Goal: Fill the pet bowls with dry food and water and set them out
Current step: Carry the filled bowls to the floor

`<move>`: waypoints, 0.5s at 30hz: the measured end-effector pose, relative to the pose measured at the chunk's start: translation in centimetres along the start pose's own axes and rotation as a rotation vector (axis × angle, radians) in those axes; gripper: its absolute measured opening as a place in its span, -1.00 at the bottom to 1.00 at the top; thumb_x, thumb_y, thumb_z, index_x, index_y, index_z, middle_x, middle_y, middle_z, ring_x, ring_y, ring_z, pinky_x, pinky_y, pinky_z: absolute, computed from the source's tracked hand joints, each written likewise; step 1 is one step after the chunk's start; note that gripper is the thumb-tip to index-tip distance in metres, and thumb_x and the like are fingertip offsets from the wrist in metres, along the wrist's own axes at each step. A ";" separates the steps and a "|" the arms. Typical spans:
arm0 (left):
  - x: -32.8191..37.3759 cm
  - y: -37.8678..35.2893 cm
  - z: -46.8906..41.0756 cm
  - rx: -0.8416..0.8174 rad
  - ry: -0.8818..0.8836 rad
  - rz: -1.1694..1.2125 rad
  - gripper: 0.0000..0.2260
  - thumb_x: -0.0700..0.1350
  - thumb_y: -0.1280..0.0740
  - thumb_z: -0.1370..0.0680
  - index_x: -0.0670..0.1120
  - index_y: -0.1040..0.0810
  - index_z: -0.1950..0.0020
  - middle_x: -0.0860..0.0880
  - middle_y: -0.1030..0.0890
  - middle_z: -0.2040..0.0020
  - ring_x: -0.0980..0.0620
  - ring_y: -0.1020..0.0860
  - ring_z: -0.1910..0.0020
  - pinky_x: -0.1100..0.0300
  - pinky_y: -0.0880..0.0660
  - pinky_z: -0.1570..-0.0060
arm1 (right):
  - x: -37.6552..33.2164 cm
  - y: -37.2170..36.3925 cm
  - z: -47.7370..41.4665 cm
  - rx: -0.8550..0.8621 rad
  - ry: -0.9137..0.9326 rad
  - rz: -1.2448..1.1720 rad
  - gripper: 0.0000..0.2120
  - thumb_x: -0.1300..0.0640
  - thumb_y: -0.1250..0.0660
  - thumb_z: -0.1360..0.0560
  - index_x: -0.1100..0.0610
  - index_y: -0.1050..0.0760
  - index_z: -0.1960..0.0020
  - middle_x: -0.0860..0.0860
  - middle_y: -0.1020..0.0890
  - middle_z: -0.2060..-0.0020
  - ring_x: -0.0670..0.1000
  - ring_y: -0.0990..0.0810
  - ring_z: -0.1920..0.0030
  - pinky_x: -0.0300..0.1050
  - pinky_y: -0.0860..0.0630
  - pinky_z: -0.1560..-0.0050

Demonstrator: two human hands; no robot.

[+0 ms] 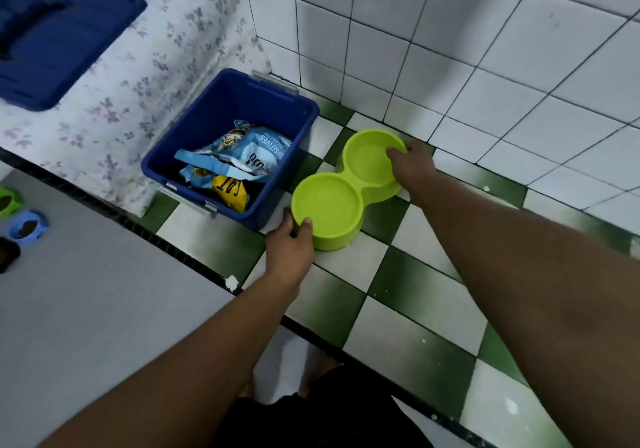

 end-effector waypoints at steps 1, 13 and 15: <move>-0.3 0.1 -0.3 -0.003 0.016 0.007 -0.47 0.23 -0.25 -0.56 0.24 -0.34 -0.54 -0.03 -0.47 -0.45 -0.12 -0.50 -0.34 -0.16 -0.52 -0.32 | 0.5 0.4 0.4 0.015 -0.021 -0.003 -0.49 -0.03 -0.28 -0.60 0.16 -0.31 -0.47 0.16 -0.47 -0.35 0.21 -0.47 -0.31 -0.03 -0.43 -0.20; 0.0 2.5 -0.2 -0.068 0.075 0.097 -0.61 0.09 -0.17 -0.72 0.20 -0.33 -0.57 -0.02 -0.42 -0.44 -0.15 -0.48 -0.28 -0.05 -0.65 0.04 | 5.1 4.0 7.4 0.197 -0.076 -0.207 -0.83 0.03 -0.19 -0.62 0.06 -0.31 0.12 0.03 -0.45 0.18 0.04 -0.40 0.13 -0.11 -0.37 0.15; -0.1 3.1 -0.1 -0.102 0.074 0.091 -0.61 0.09 -0.17 -0.72 0.21 -0.33 -0.56 0.01 -0.43 -0.41 -0.14 -0.47 -0.28 -0.09 -0.65 0.00 | 5.8 4.4 9.4 0.249 -0.073 -0.224 -0.84 0.08 -0.18 -0.60 0.03 -0.31 0.16 0.00 -0.44 0.22 0.02 -0.39 0.17 -0.12 -0.34 0.25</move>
Point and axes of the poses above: each hand's wrist, its own z-axis away from the middle knuckle, its own y-axis out of the back of the hand, x = y × z, the point moved 9 cm from there along -z, towards the middle knuckle
